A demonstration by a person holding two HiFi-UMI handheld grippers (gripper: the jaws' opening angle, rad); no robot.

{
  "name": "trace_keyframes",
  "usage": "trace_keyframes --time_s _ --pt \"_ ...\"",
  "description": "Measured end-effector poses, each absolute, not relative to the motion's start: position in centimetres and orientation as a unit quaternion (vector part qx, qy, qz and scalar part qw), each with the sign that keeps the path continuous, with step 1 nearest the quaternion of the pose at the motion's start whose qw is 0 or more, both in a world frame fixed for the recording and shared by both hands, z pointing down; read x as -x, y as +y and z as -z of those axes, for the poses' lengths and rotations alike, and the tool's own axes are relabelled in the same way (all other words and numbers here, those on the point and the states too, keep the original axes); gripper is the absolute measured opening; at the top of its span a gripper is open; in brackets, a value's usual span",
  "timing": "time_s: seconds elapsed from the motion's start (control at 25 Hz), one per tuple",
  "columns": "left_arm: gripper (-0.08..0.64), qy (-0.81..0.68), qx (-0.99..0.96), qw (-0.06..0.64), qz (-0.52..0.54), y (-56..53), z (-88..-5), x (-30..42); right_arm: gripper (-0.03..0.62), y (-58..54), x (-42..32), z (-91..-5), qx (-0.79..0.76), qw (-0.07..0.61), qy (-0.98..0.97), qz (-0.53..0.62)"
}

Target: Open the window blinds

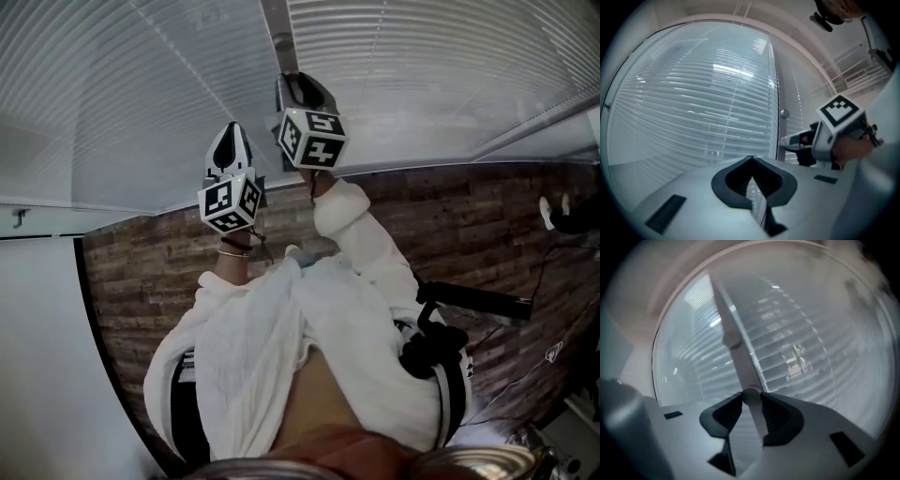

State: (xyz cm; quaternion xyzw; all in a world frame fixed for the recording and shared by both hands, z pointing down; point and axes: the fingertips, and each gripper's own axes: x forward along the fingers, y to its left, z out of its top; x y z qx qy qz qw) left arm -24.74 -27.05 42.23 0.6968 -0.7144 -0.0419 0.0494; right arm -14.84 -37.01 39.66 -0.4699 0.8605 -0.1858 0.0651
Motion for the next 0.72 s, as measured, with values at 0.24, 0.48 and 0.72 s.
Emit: trace_keyframes --time_s 0.24,0.48,0.72 --pt "0.002 -0.711 -0.699 0.059 0.05 -28.4 -42.6 24.7 0.135 -36.6 16.2 -39.6 0.506 -0.249 0.754 -0.337" --pt "0.002 -0.71 -0.701 0.044 0.052 -28.5 -42.2 24.0 0.132 -36.7 15.8 -39.5 0.502 -0.141 0.83 -0.2" --pt "0.001 -0.729 -0.682 0.034 0.054 -27.6 -41.4 25.7 0.13 -37.2 14.5 -39.5 0.466 0.153 0.831 0.261"
